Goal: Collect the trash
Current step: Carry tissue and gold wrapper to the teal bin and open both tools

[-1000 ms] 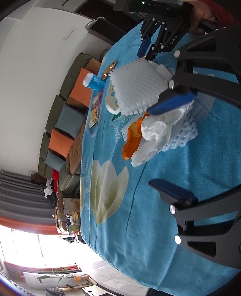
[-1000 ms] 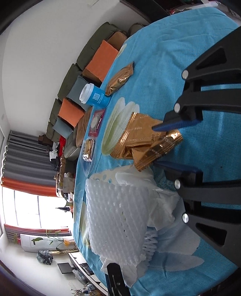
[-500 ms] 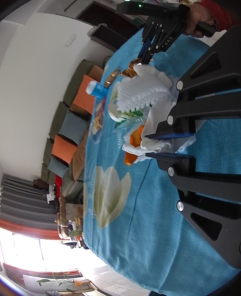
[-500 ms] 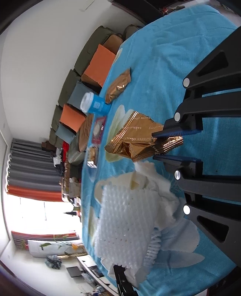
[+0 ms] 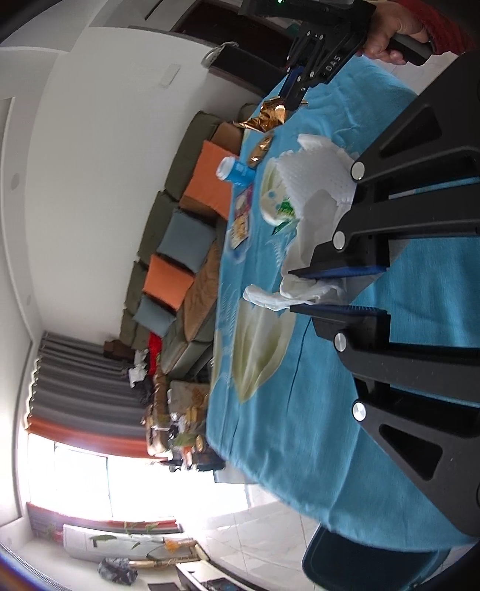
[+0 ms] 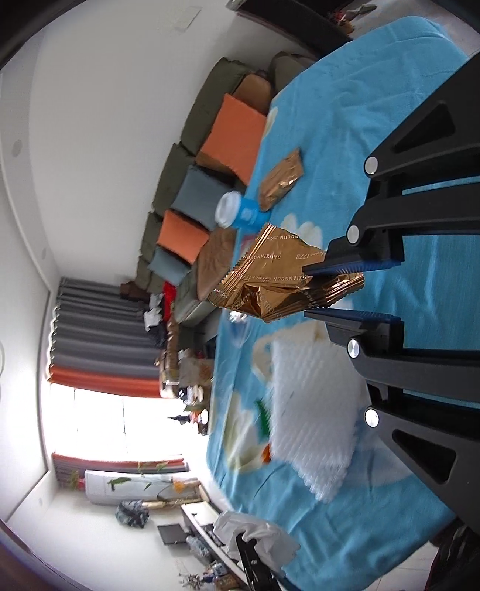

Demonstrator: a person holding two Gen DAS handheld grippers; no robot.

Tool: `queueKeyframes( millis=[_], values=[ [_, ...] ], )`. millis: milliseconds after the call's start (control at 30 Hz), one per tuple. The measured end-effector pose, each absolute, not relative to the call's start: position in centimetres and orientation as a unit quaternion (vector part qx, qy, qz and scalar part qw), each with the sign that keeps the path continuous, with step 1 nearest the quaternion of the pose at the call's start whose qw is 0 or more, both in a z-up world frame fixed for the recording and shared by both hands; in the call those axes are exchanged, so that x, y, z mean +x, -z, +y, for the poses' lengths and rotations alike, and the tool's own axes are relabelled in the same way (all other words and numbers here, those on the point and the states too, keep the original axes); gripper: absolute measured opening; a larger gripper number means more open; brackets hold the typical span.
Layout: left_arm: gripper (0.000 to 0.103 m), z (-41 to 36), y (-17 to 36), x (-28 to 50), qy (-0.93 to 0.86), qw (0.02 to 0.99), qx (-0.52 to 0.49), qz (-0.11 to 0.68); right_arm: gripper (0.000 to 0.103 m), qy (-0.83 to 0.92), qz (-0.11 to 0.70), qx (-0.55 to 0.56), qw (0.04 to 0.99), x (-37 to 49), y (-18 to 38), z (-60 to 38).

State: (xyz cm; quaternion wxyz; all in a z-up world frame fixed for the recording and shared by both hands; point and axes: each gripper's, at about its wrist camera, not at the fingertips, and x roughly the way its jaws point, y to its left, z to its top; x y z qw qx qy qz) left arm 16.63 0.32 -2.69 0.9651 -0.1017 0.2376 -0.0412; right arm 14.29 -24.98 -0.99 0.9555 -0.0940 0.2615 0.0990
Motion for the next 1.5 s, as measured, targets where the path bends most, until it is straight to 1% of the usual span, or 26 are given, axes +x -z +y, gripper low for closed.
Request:
queueKeyframes(
  millis=[433,767,1100,1500],
  values=[
    [0.012,7.6,-0.3,8.9,-0.055,0.977,-0.111,0.174,0.016,-0.236,0.198,-0.109,0.945,11.7,-2.8,-15.4],
    [0.012,13.6,-1.2,2.7,-0.14,0.972,-0.116,0.15,0.016,-0.349,0.175,-0.123,0.913,9.4,-4.2,-7.6],
    [0.012,18.0,-2.1,-2.9,-0.202,0.962,-0.121,0.135,0.016,-0.435,0.194,-0.121,0.871,8.6,-3.5,-1.4],
    [0.012,21.6,-0.9,-8.0,-0.241,0.949,-0.137,0.152,0.016,-0.509,0.216,-0.148,0.82,9.0,-3.4,7.3]
  ],
)
